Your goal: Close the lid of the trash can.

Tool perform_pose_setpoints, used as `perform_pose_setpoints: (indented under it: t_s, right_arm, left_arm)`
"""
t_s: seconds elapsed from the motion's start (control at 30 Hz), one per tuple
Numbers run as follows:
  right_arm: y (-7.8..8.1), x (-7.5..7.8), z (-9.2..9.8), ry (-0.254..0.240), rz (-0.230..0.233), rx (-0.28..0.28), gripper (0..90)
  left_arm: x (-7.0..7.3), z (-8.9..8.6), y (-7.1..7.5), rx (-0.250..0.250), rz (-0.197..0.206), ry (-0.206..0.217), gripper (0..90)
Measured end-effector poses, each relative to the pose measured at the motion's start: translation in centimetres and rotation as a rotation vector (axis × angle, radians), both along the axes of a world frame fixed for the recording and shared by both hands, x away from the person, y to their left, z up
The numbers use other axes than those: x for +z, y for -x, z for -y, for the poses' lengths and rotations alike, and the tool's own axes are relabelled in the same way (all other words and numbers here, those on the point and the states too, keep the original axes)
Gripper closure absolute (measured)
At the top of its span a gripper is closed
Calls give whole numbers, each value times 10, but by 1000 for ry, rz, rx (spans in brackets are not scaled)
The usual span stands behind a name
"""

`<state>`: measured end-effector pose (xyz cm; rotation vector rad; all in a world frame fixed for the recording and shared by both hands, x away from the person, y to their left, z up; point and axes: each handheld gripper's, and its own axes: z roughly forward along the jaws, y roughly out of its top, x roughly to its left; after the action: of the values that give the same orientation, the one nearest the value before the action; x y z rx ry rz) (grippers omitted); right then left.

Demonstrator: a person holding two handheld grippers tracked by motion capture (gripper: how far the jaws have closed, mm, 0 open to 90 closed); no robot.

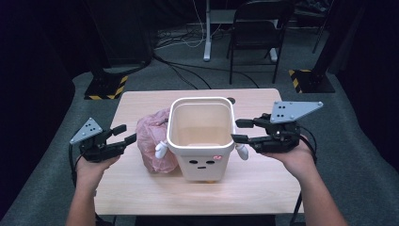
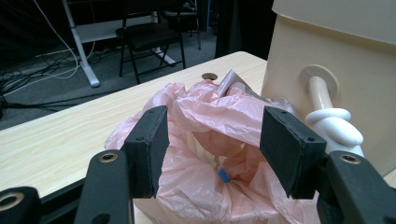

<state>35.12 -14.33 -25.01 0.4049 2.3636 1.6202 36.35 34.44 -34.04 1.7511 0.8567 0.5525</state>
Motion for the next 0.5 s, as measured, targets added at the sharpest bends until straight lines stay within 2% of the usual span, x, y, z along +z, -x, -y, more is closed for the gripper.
perform_pose_setpoints:
  t_s: [0.2, 0.33, 0.5]
  right_arm:
    - [0, -8, 17, -5, 12, -102, 512]
    - [-2, -18, 28, -5, 1, -183, 504]
    - [-6, -30, 39, 5, -12, -253, 500]
  left_arm:
    - [-2, 0, -3, 1, -4, -5, 416]
    - [-4, 1, -4, 5, -9, -12, 415]
    - [-7, 1, -7, 11, -17, -16, 413]
